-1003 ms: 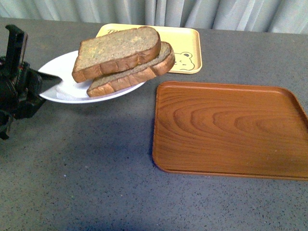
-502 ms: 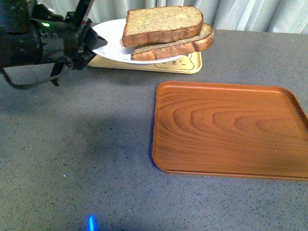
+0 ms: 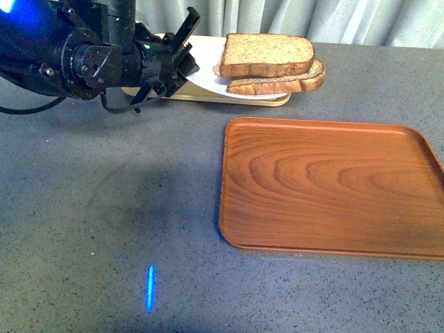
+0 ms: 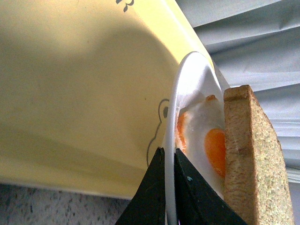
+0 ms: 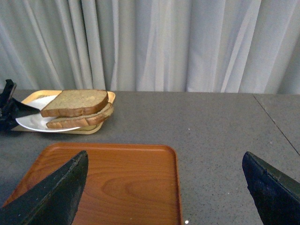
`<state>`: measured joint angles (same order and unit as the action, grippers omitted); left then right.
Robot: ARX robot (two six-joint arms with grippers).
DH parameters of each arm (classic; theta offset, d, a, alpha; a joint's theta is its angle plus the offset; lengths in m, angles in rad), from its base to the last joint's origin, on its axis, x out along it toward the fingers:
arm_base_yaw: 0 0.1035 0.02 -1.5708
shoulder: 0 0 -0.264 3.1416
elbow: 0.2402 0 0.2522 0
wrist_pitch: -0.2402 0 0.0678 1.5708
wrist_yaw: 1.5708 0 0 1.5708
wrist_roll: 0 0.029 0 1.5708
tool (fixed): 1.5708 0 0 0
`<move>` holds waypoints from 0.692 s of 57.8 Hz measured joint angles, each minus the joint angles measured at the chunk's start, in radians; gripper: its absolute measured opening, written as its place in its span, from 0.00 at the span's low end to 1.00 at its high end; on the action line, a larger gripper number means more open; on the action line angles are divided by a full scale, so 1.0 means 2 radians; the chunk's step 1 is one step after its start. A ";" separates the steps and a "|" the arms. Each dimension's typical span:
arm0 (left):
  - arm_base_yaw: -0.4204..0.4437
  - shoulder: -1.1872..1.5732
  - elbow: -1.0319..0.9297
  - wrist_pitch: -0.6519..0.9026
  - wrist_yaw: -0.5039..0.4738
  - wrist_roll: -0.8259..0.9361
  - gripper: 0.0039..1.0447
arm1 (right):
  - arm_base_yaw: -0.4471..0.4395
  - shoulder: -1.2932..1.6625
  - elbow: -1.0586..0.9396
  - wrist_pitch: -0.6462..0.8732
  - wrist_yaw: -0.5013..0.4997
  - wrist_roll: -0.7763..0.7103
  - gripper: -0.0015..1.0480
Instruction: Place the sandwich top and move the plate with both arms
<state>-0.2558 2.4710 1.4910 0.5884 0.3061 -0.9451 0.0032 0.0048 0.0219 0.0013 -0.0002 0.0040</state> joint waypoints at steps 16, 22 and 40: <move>0.005 0.059 0.087 -0.029 -0.007 -0.001 0.02 | 0.000 0.000 0.000 0.000 0.000 0.000 0.91; 0.006 0.070 0.108 -0.039 -0.009 -0.002 0.02 | 0.000 0.000 0.000 0.000 0.000 0.000 0.91; 0.012 0.075 0.110 -0.029 -0.003 -0.002 0.29 | 0.000 0.000 0.000 0.000 0.000 0.000 0.91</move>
<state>-0.2321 2.6217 1.7103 0.5301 0.3008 -0.9485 0.0032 0.0048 0.0219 0.0013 0.0002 0.0040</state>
